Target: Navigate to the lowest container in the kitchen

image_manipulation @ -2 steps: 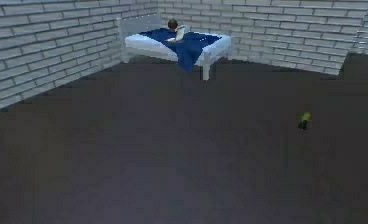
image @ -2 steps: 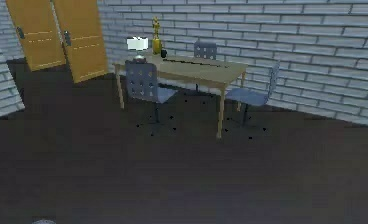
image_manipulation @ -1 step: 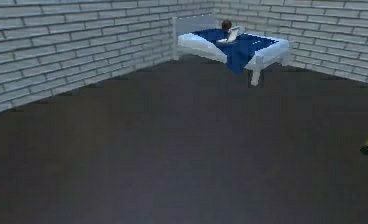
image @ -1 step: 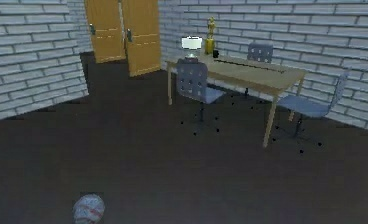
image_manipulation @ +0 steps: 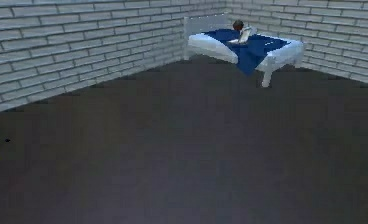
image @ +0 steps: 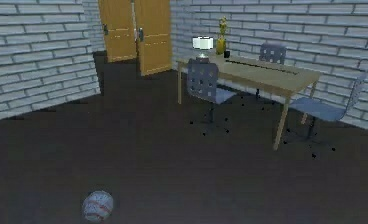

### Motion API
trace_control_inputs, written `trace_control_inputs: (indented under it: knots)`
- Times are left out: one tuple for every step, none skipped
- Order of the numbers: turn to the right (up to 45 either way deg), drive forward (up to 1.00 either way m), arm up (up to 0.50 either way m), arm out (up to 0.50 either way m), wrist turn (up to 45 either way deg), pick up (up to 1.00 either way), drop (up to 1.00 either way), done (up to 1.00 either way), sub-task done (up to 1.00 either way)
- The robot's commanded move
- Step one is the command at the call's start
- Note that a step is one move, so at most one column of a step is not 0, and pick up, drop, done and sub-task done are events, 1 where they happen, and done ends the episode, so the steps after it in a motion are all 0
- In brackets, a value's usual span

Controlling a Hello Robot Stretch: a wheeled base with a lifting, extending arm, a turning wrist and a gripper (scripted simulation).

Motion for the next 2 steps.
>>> trace_control_inputs:
  knots:
    - [0.0,1.00,0.00,0.00,0.0,0.00,0.00,0.00,0.00]
    - [-3.0,0.00,0.00,0.00,0.0,0.00,0.00,0.00,0.00]
